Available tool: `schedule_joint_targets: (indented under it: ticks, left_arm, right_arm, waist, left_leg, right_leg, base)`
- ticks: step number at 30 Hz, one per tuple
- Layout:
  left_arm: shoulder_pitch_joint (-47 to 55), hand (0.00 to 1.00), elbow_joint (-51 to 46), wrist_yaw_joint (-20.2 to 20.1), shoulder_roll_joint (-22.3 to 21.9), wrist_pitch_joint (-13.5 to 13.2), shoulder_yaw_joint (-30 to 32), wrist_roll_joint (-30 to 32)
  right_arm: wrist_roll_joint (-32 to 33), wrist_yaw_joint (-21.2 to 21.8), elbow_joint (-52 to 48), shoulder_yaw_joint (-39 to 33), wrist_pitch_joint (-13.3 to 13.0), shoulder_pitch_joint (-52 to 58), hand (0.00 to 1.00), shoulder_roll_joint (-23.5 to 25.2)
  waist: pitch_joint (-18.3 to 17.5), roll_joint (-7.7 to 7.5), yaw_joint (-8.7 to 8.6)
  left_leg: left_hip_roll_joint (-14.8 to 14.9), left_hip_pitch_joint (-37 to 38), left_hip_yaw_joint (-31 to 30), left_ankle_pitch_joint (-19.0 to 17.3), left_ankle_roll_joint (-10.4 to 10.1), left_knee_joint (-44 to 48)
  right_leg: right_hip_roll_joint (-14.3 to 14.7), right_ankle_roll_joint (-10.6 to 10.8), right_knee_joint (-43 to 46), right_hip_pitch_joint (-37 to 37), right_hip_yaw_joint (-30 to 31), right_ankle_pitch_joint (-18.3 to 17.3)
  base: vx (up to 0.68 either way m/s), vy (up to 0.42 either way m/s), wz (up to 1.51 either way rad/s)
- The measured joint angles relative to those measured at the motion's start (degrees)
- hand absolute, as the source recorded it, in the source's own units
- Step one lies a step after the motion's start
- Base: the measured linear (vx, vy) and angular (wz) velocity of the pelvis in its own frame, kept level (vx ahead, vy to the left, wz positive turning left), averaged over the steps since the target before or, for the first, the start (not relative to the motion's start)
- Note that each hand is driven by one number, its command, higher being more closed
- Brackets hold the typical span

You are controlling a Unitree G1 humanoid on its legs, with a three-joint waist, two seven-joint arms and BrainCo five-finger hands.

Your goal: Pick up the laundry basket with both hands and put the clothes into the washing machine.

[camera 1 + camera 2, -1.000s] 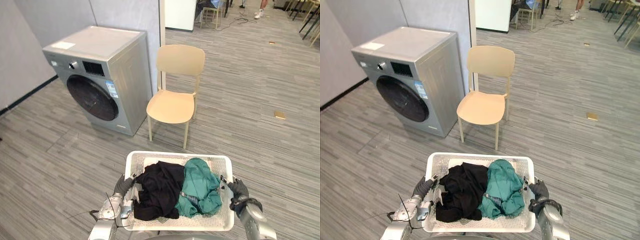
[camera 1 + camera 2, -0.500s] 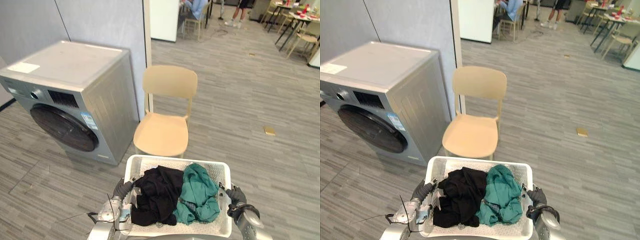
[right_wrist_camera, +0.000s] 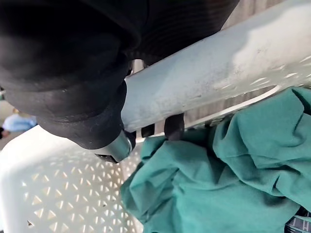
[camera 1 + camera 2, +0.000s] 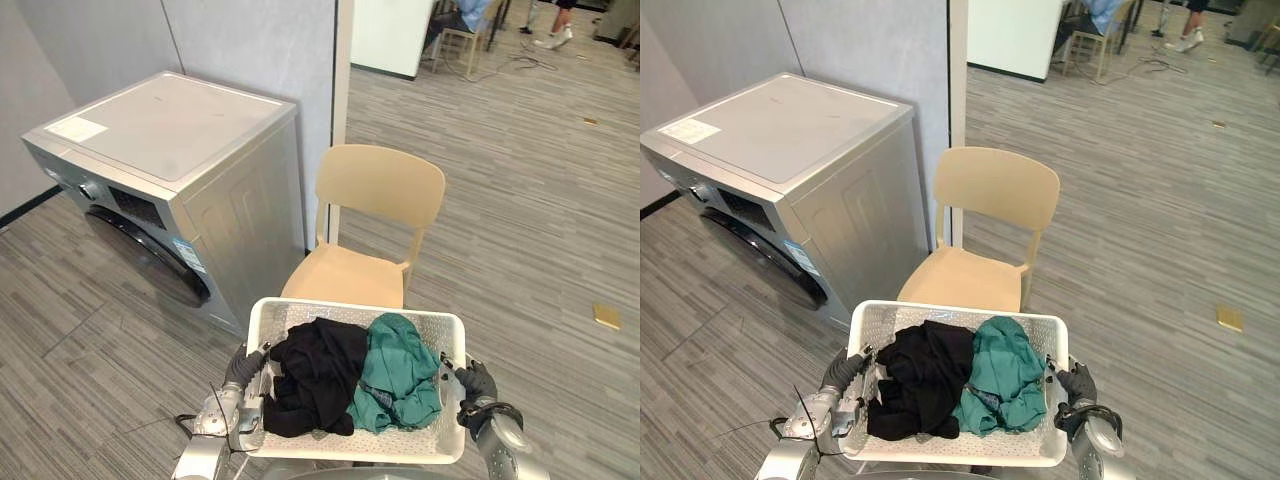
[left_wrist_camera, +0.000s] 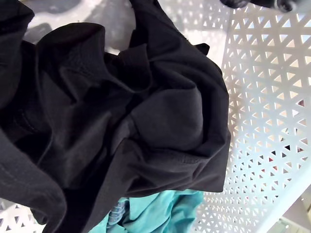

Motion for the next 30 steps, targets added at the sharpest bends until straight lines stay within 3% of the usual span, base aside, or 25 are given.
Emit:
schedule_joint_targets:
  ticks: [1, 4, 6, 7, 8, 9, 10, 11, 13, 17, 23, 26, 30]
  left_arm:
    - [-0.13, 1.00, -0.07, 0.06, 0.02, -0.30, 0.48, -0.07]
    - [-0.48, 1.00, -0.25, 0.59, 0.00, -1.85, 0.41, -1.21]
    - [-0.93, 1.00, -0.25, 1.28, 0.00, -1.77, 0.39, -1.32]
    - [-0.93, 1.00, -0.22, 1.31, -0.06, -1.58, 0.05, -1.36]
    - [-0.92, 1.00, -0.18, 1.33, -0.04, -1.26, -0.04, -1.37]
    - [-0.97, 1.00, -0.18, 1.37, -0.11, -1.24, -0.06, -1.37]
    - [-1.38, 1.00, -0.18, 1.41, 0.36, -1.23, -0.10, -1.44]
    - [-1.97, 1.00, -0.37, 1.48, 2.02, -1.24, -0.10, -2.03]
    - [-5.12, 1.00, -0.39, 1.85, 4.01, -1.20, -1.19, -2.58]
    - [-13.65, 1.00, -0.61, 3.25, 6.11, -1.24, -1.85, -3.22]
    - [-29.57, 1.00, 0.24, 6.09, 13.07, -1.25, -3.78, -7.13]
    - [-44.94, 1.00, 10.64, 7.44, 16.15, -1.35, -5.89, -9.59]
    - [-56.83, 1.00, 19.39, 7.52, 18.75, -1.46, -6.83, -11.81]
  right_arm:
    - [0.00, -0.04, -0.12, 0.38, 0.15, -0.97, 1.00, -0.17]
    - [0.00, -0.07, 1.81, 0.95, 0.63, -5.68, 1.00, -1.92]
    - [0.00, -0.12, 4.93, 1.39, 0.68, -8.41, 1.00, -2.79]
    - [0.06, -0.12, 7.37, 1.92, 0.63, -10.15, 1.00, -3.60]
    - [0.04, -0.10, 8.47, 2.03, 0.73, -11.15, 1.00, -4.07]
    - [0.04, -0.10, 8.47, 1.96, 0.73, -11.25, 1.00, -4.20]
    - [0.05, -0.14, 8.70, 1.80, 0.74, -11.63, 1.00, -3.87]
    - [0.07, -0.20, 8.76, 1.85, 0.74, -12.47, 1.00, -3.01]
    - [0.77, -1.19, 8.76, 1.63, 0.64, -14.18, 1.00, -2.40]
    - [1.86, -2.56, 8.76, 0.66, -0.10, -21.26, 1.00, -3.24]
    - [5.13, -4.81, 11.32, 0.80, -0.97, -36.66, 1.00, -6.23]
    - [6.85, -6.41, 14.91, 0.87, -1.81, -46.04, 1.00, -8.66]
    - [8.34, -7.57, 19.58, 1.27, -2.05, -54.73, 1.00, -9.17]
  waist:
    - [0.25, -0.61, 0.47]
    - [0.60, -1.41, 0.75]
    - [0.64, -1.45, 0.43]
    - [0.65, -0.75, 0.73]
    - [0.47, 0.19, 0.71]
    - [0.23, 0.66, 0.56]
    - [0.26, -0.11, 0.75]
    - [0.07, -1.94, 0.64]
    - [0.27, -3.41, 0.57]
    - [3.94, -3.37, 0.90]
    - [11.48, -4.73, 1.27]
    - [15.31, -4.69, 2.28]
    - [18.66, -4.73, 2.30]
  left_leg:
    - [1.88, -1.75, 1.00, -0.18, 0.32, 1.19]
    - [6.62, -5.23, -0.73, 0.20, 0.23, -7.45]
    - [7.82, -4.62, -4.76, 1.66, -2.05, -15.78]
    - [8.93, -3.36, -6.48, 3.60, -5.25, -19.97]
    - [9.34, -2.18, -6.46, 5.73, -6.04, -23.51]
    - [9.16, -1.83, -6.45, 7.94, -5.96, -25.09]
    - [8.61, -1.15, -5.07, 12.79, -6.61, -26.27]
    - [6.82, -1.36, -3.10, 13.95, -5.17, -27.86]
    - [4.26, -2.96, -0.72, 15.84, -4.28, -29.13]
    - [0.71, -7.53, 2.07, 16.19, -3.76, -26.38]
    - [1.38, -15.82, 2.12, 16.43, -3.19, -21.66]
    - [2.61, -19.19, 1.77, 17.56, -2.07, -21.40]
    - [3.81, -21.58, 1.25, 18.98, -3.09, -21.79]
  right_leg:
    - [-0.14, -0.05, -0.16, 1.04, 0.22, -0.42]
    - [-1.05, 0.41, -1.02, 1.22, 2.13, -0.70]
    - [-1.58, 1.72, -0.62, 0.97, 3.36, -1.14]
    - [-1.40, 2.77, -0.55, 1.13, 5.04, -1.54]
    - [-1.32, 3.87, -0.38, 1.14, 6.27, -1.86]
    - [-1.41, 4.48, -0.29, 1.00, 6.77, -2.02]
    - [-2.41, 5.78, -0.16, 0.54, 8.89, -1.94]
    - [-4.42, 7.18, -0.31, -1.04, 10.58, -1.58]
    - [-7.25, 9.37, -1.53, -3.31, 11.99, -0.38]
    - [-10.78, 12.08, -5.95, -5.27, 13.74, 3.55]
    - [-9.65, 11.90, -8.29, -10.28, 13.75, 7.98]
    - [-8.30, 11.14, -9.08, -13.14, 13.57, 10.38]
    - [-7.36, 10.51, -9.71, -15.37, 13.40, 11.89]
  base:
    - [0.14, -0.049, -0.15]
    - [0.10, 0.034, -0.26]
    - [0.10, 0.145, -0.38]
    - [0.11, 0.247, -0.60]
    - [0.12, 0.286, -0.62]
    - [0.13, 0.340, -0.61]
    - [0.17, 0.383, -0.61]
    - [0.16, 0.366, -0.59]
    - [0.10, 0.274, -0.27]
    - [-0.03, 0.246, -0.17]
    - [-0.15, 0.052, -0.05]
    - [-0.21, -0.043, -0.07]
    - [-0.14, -0.057, -0.05]
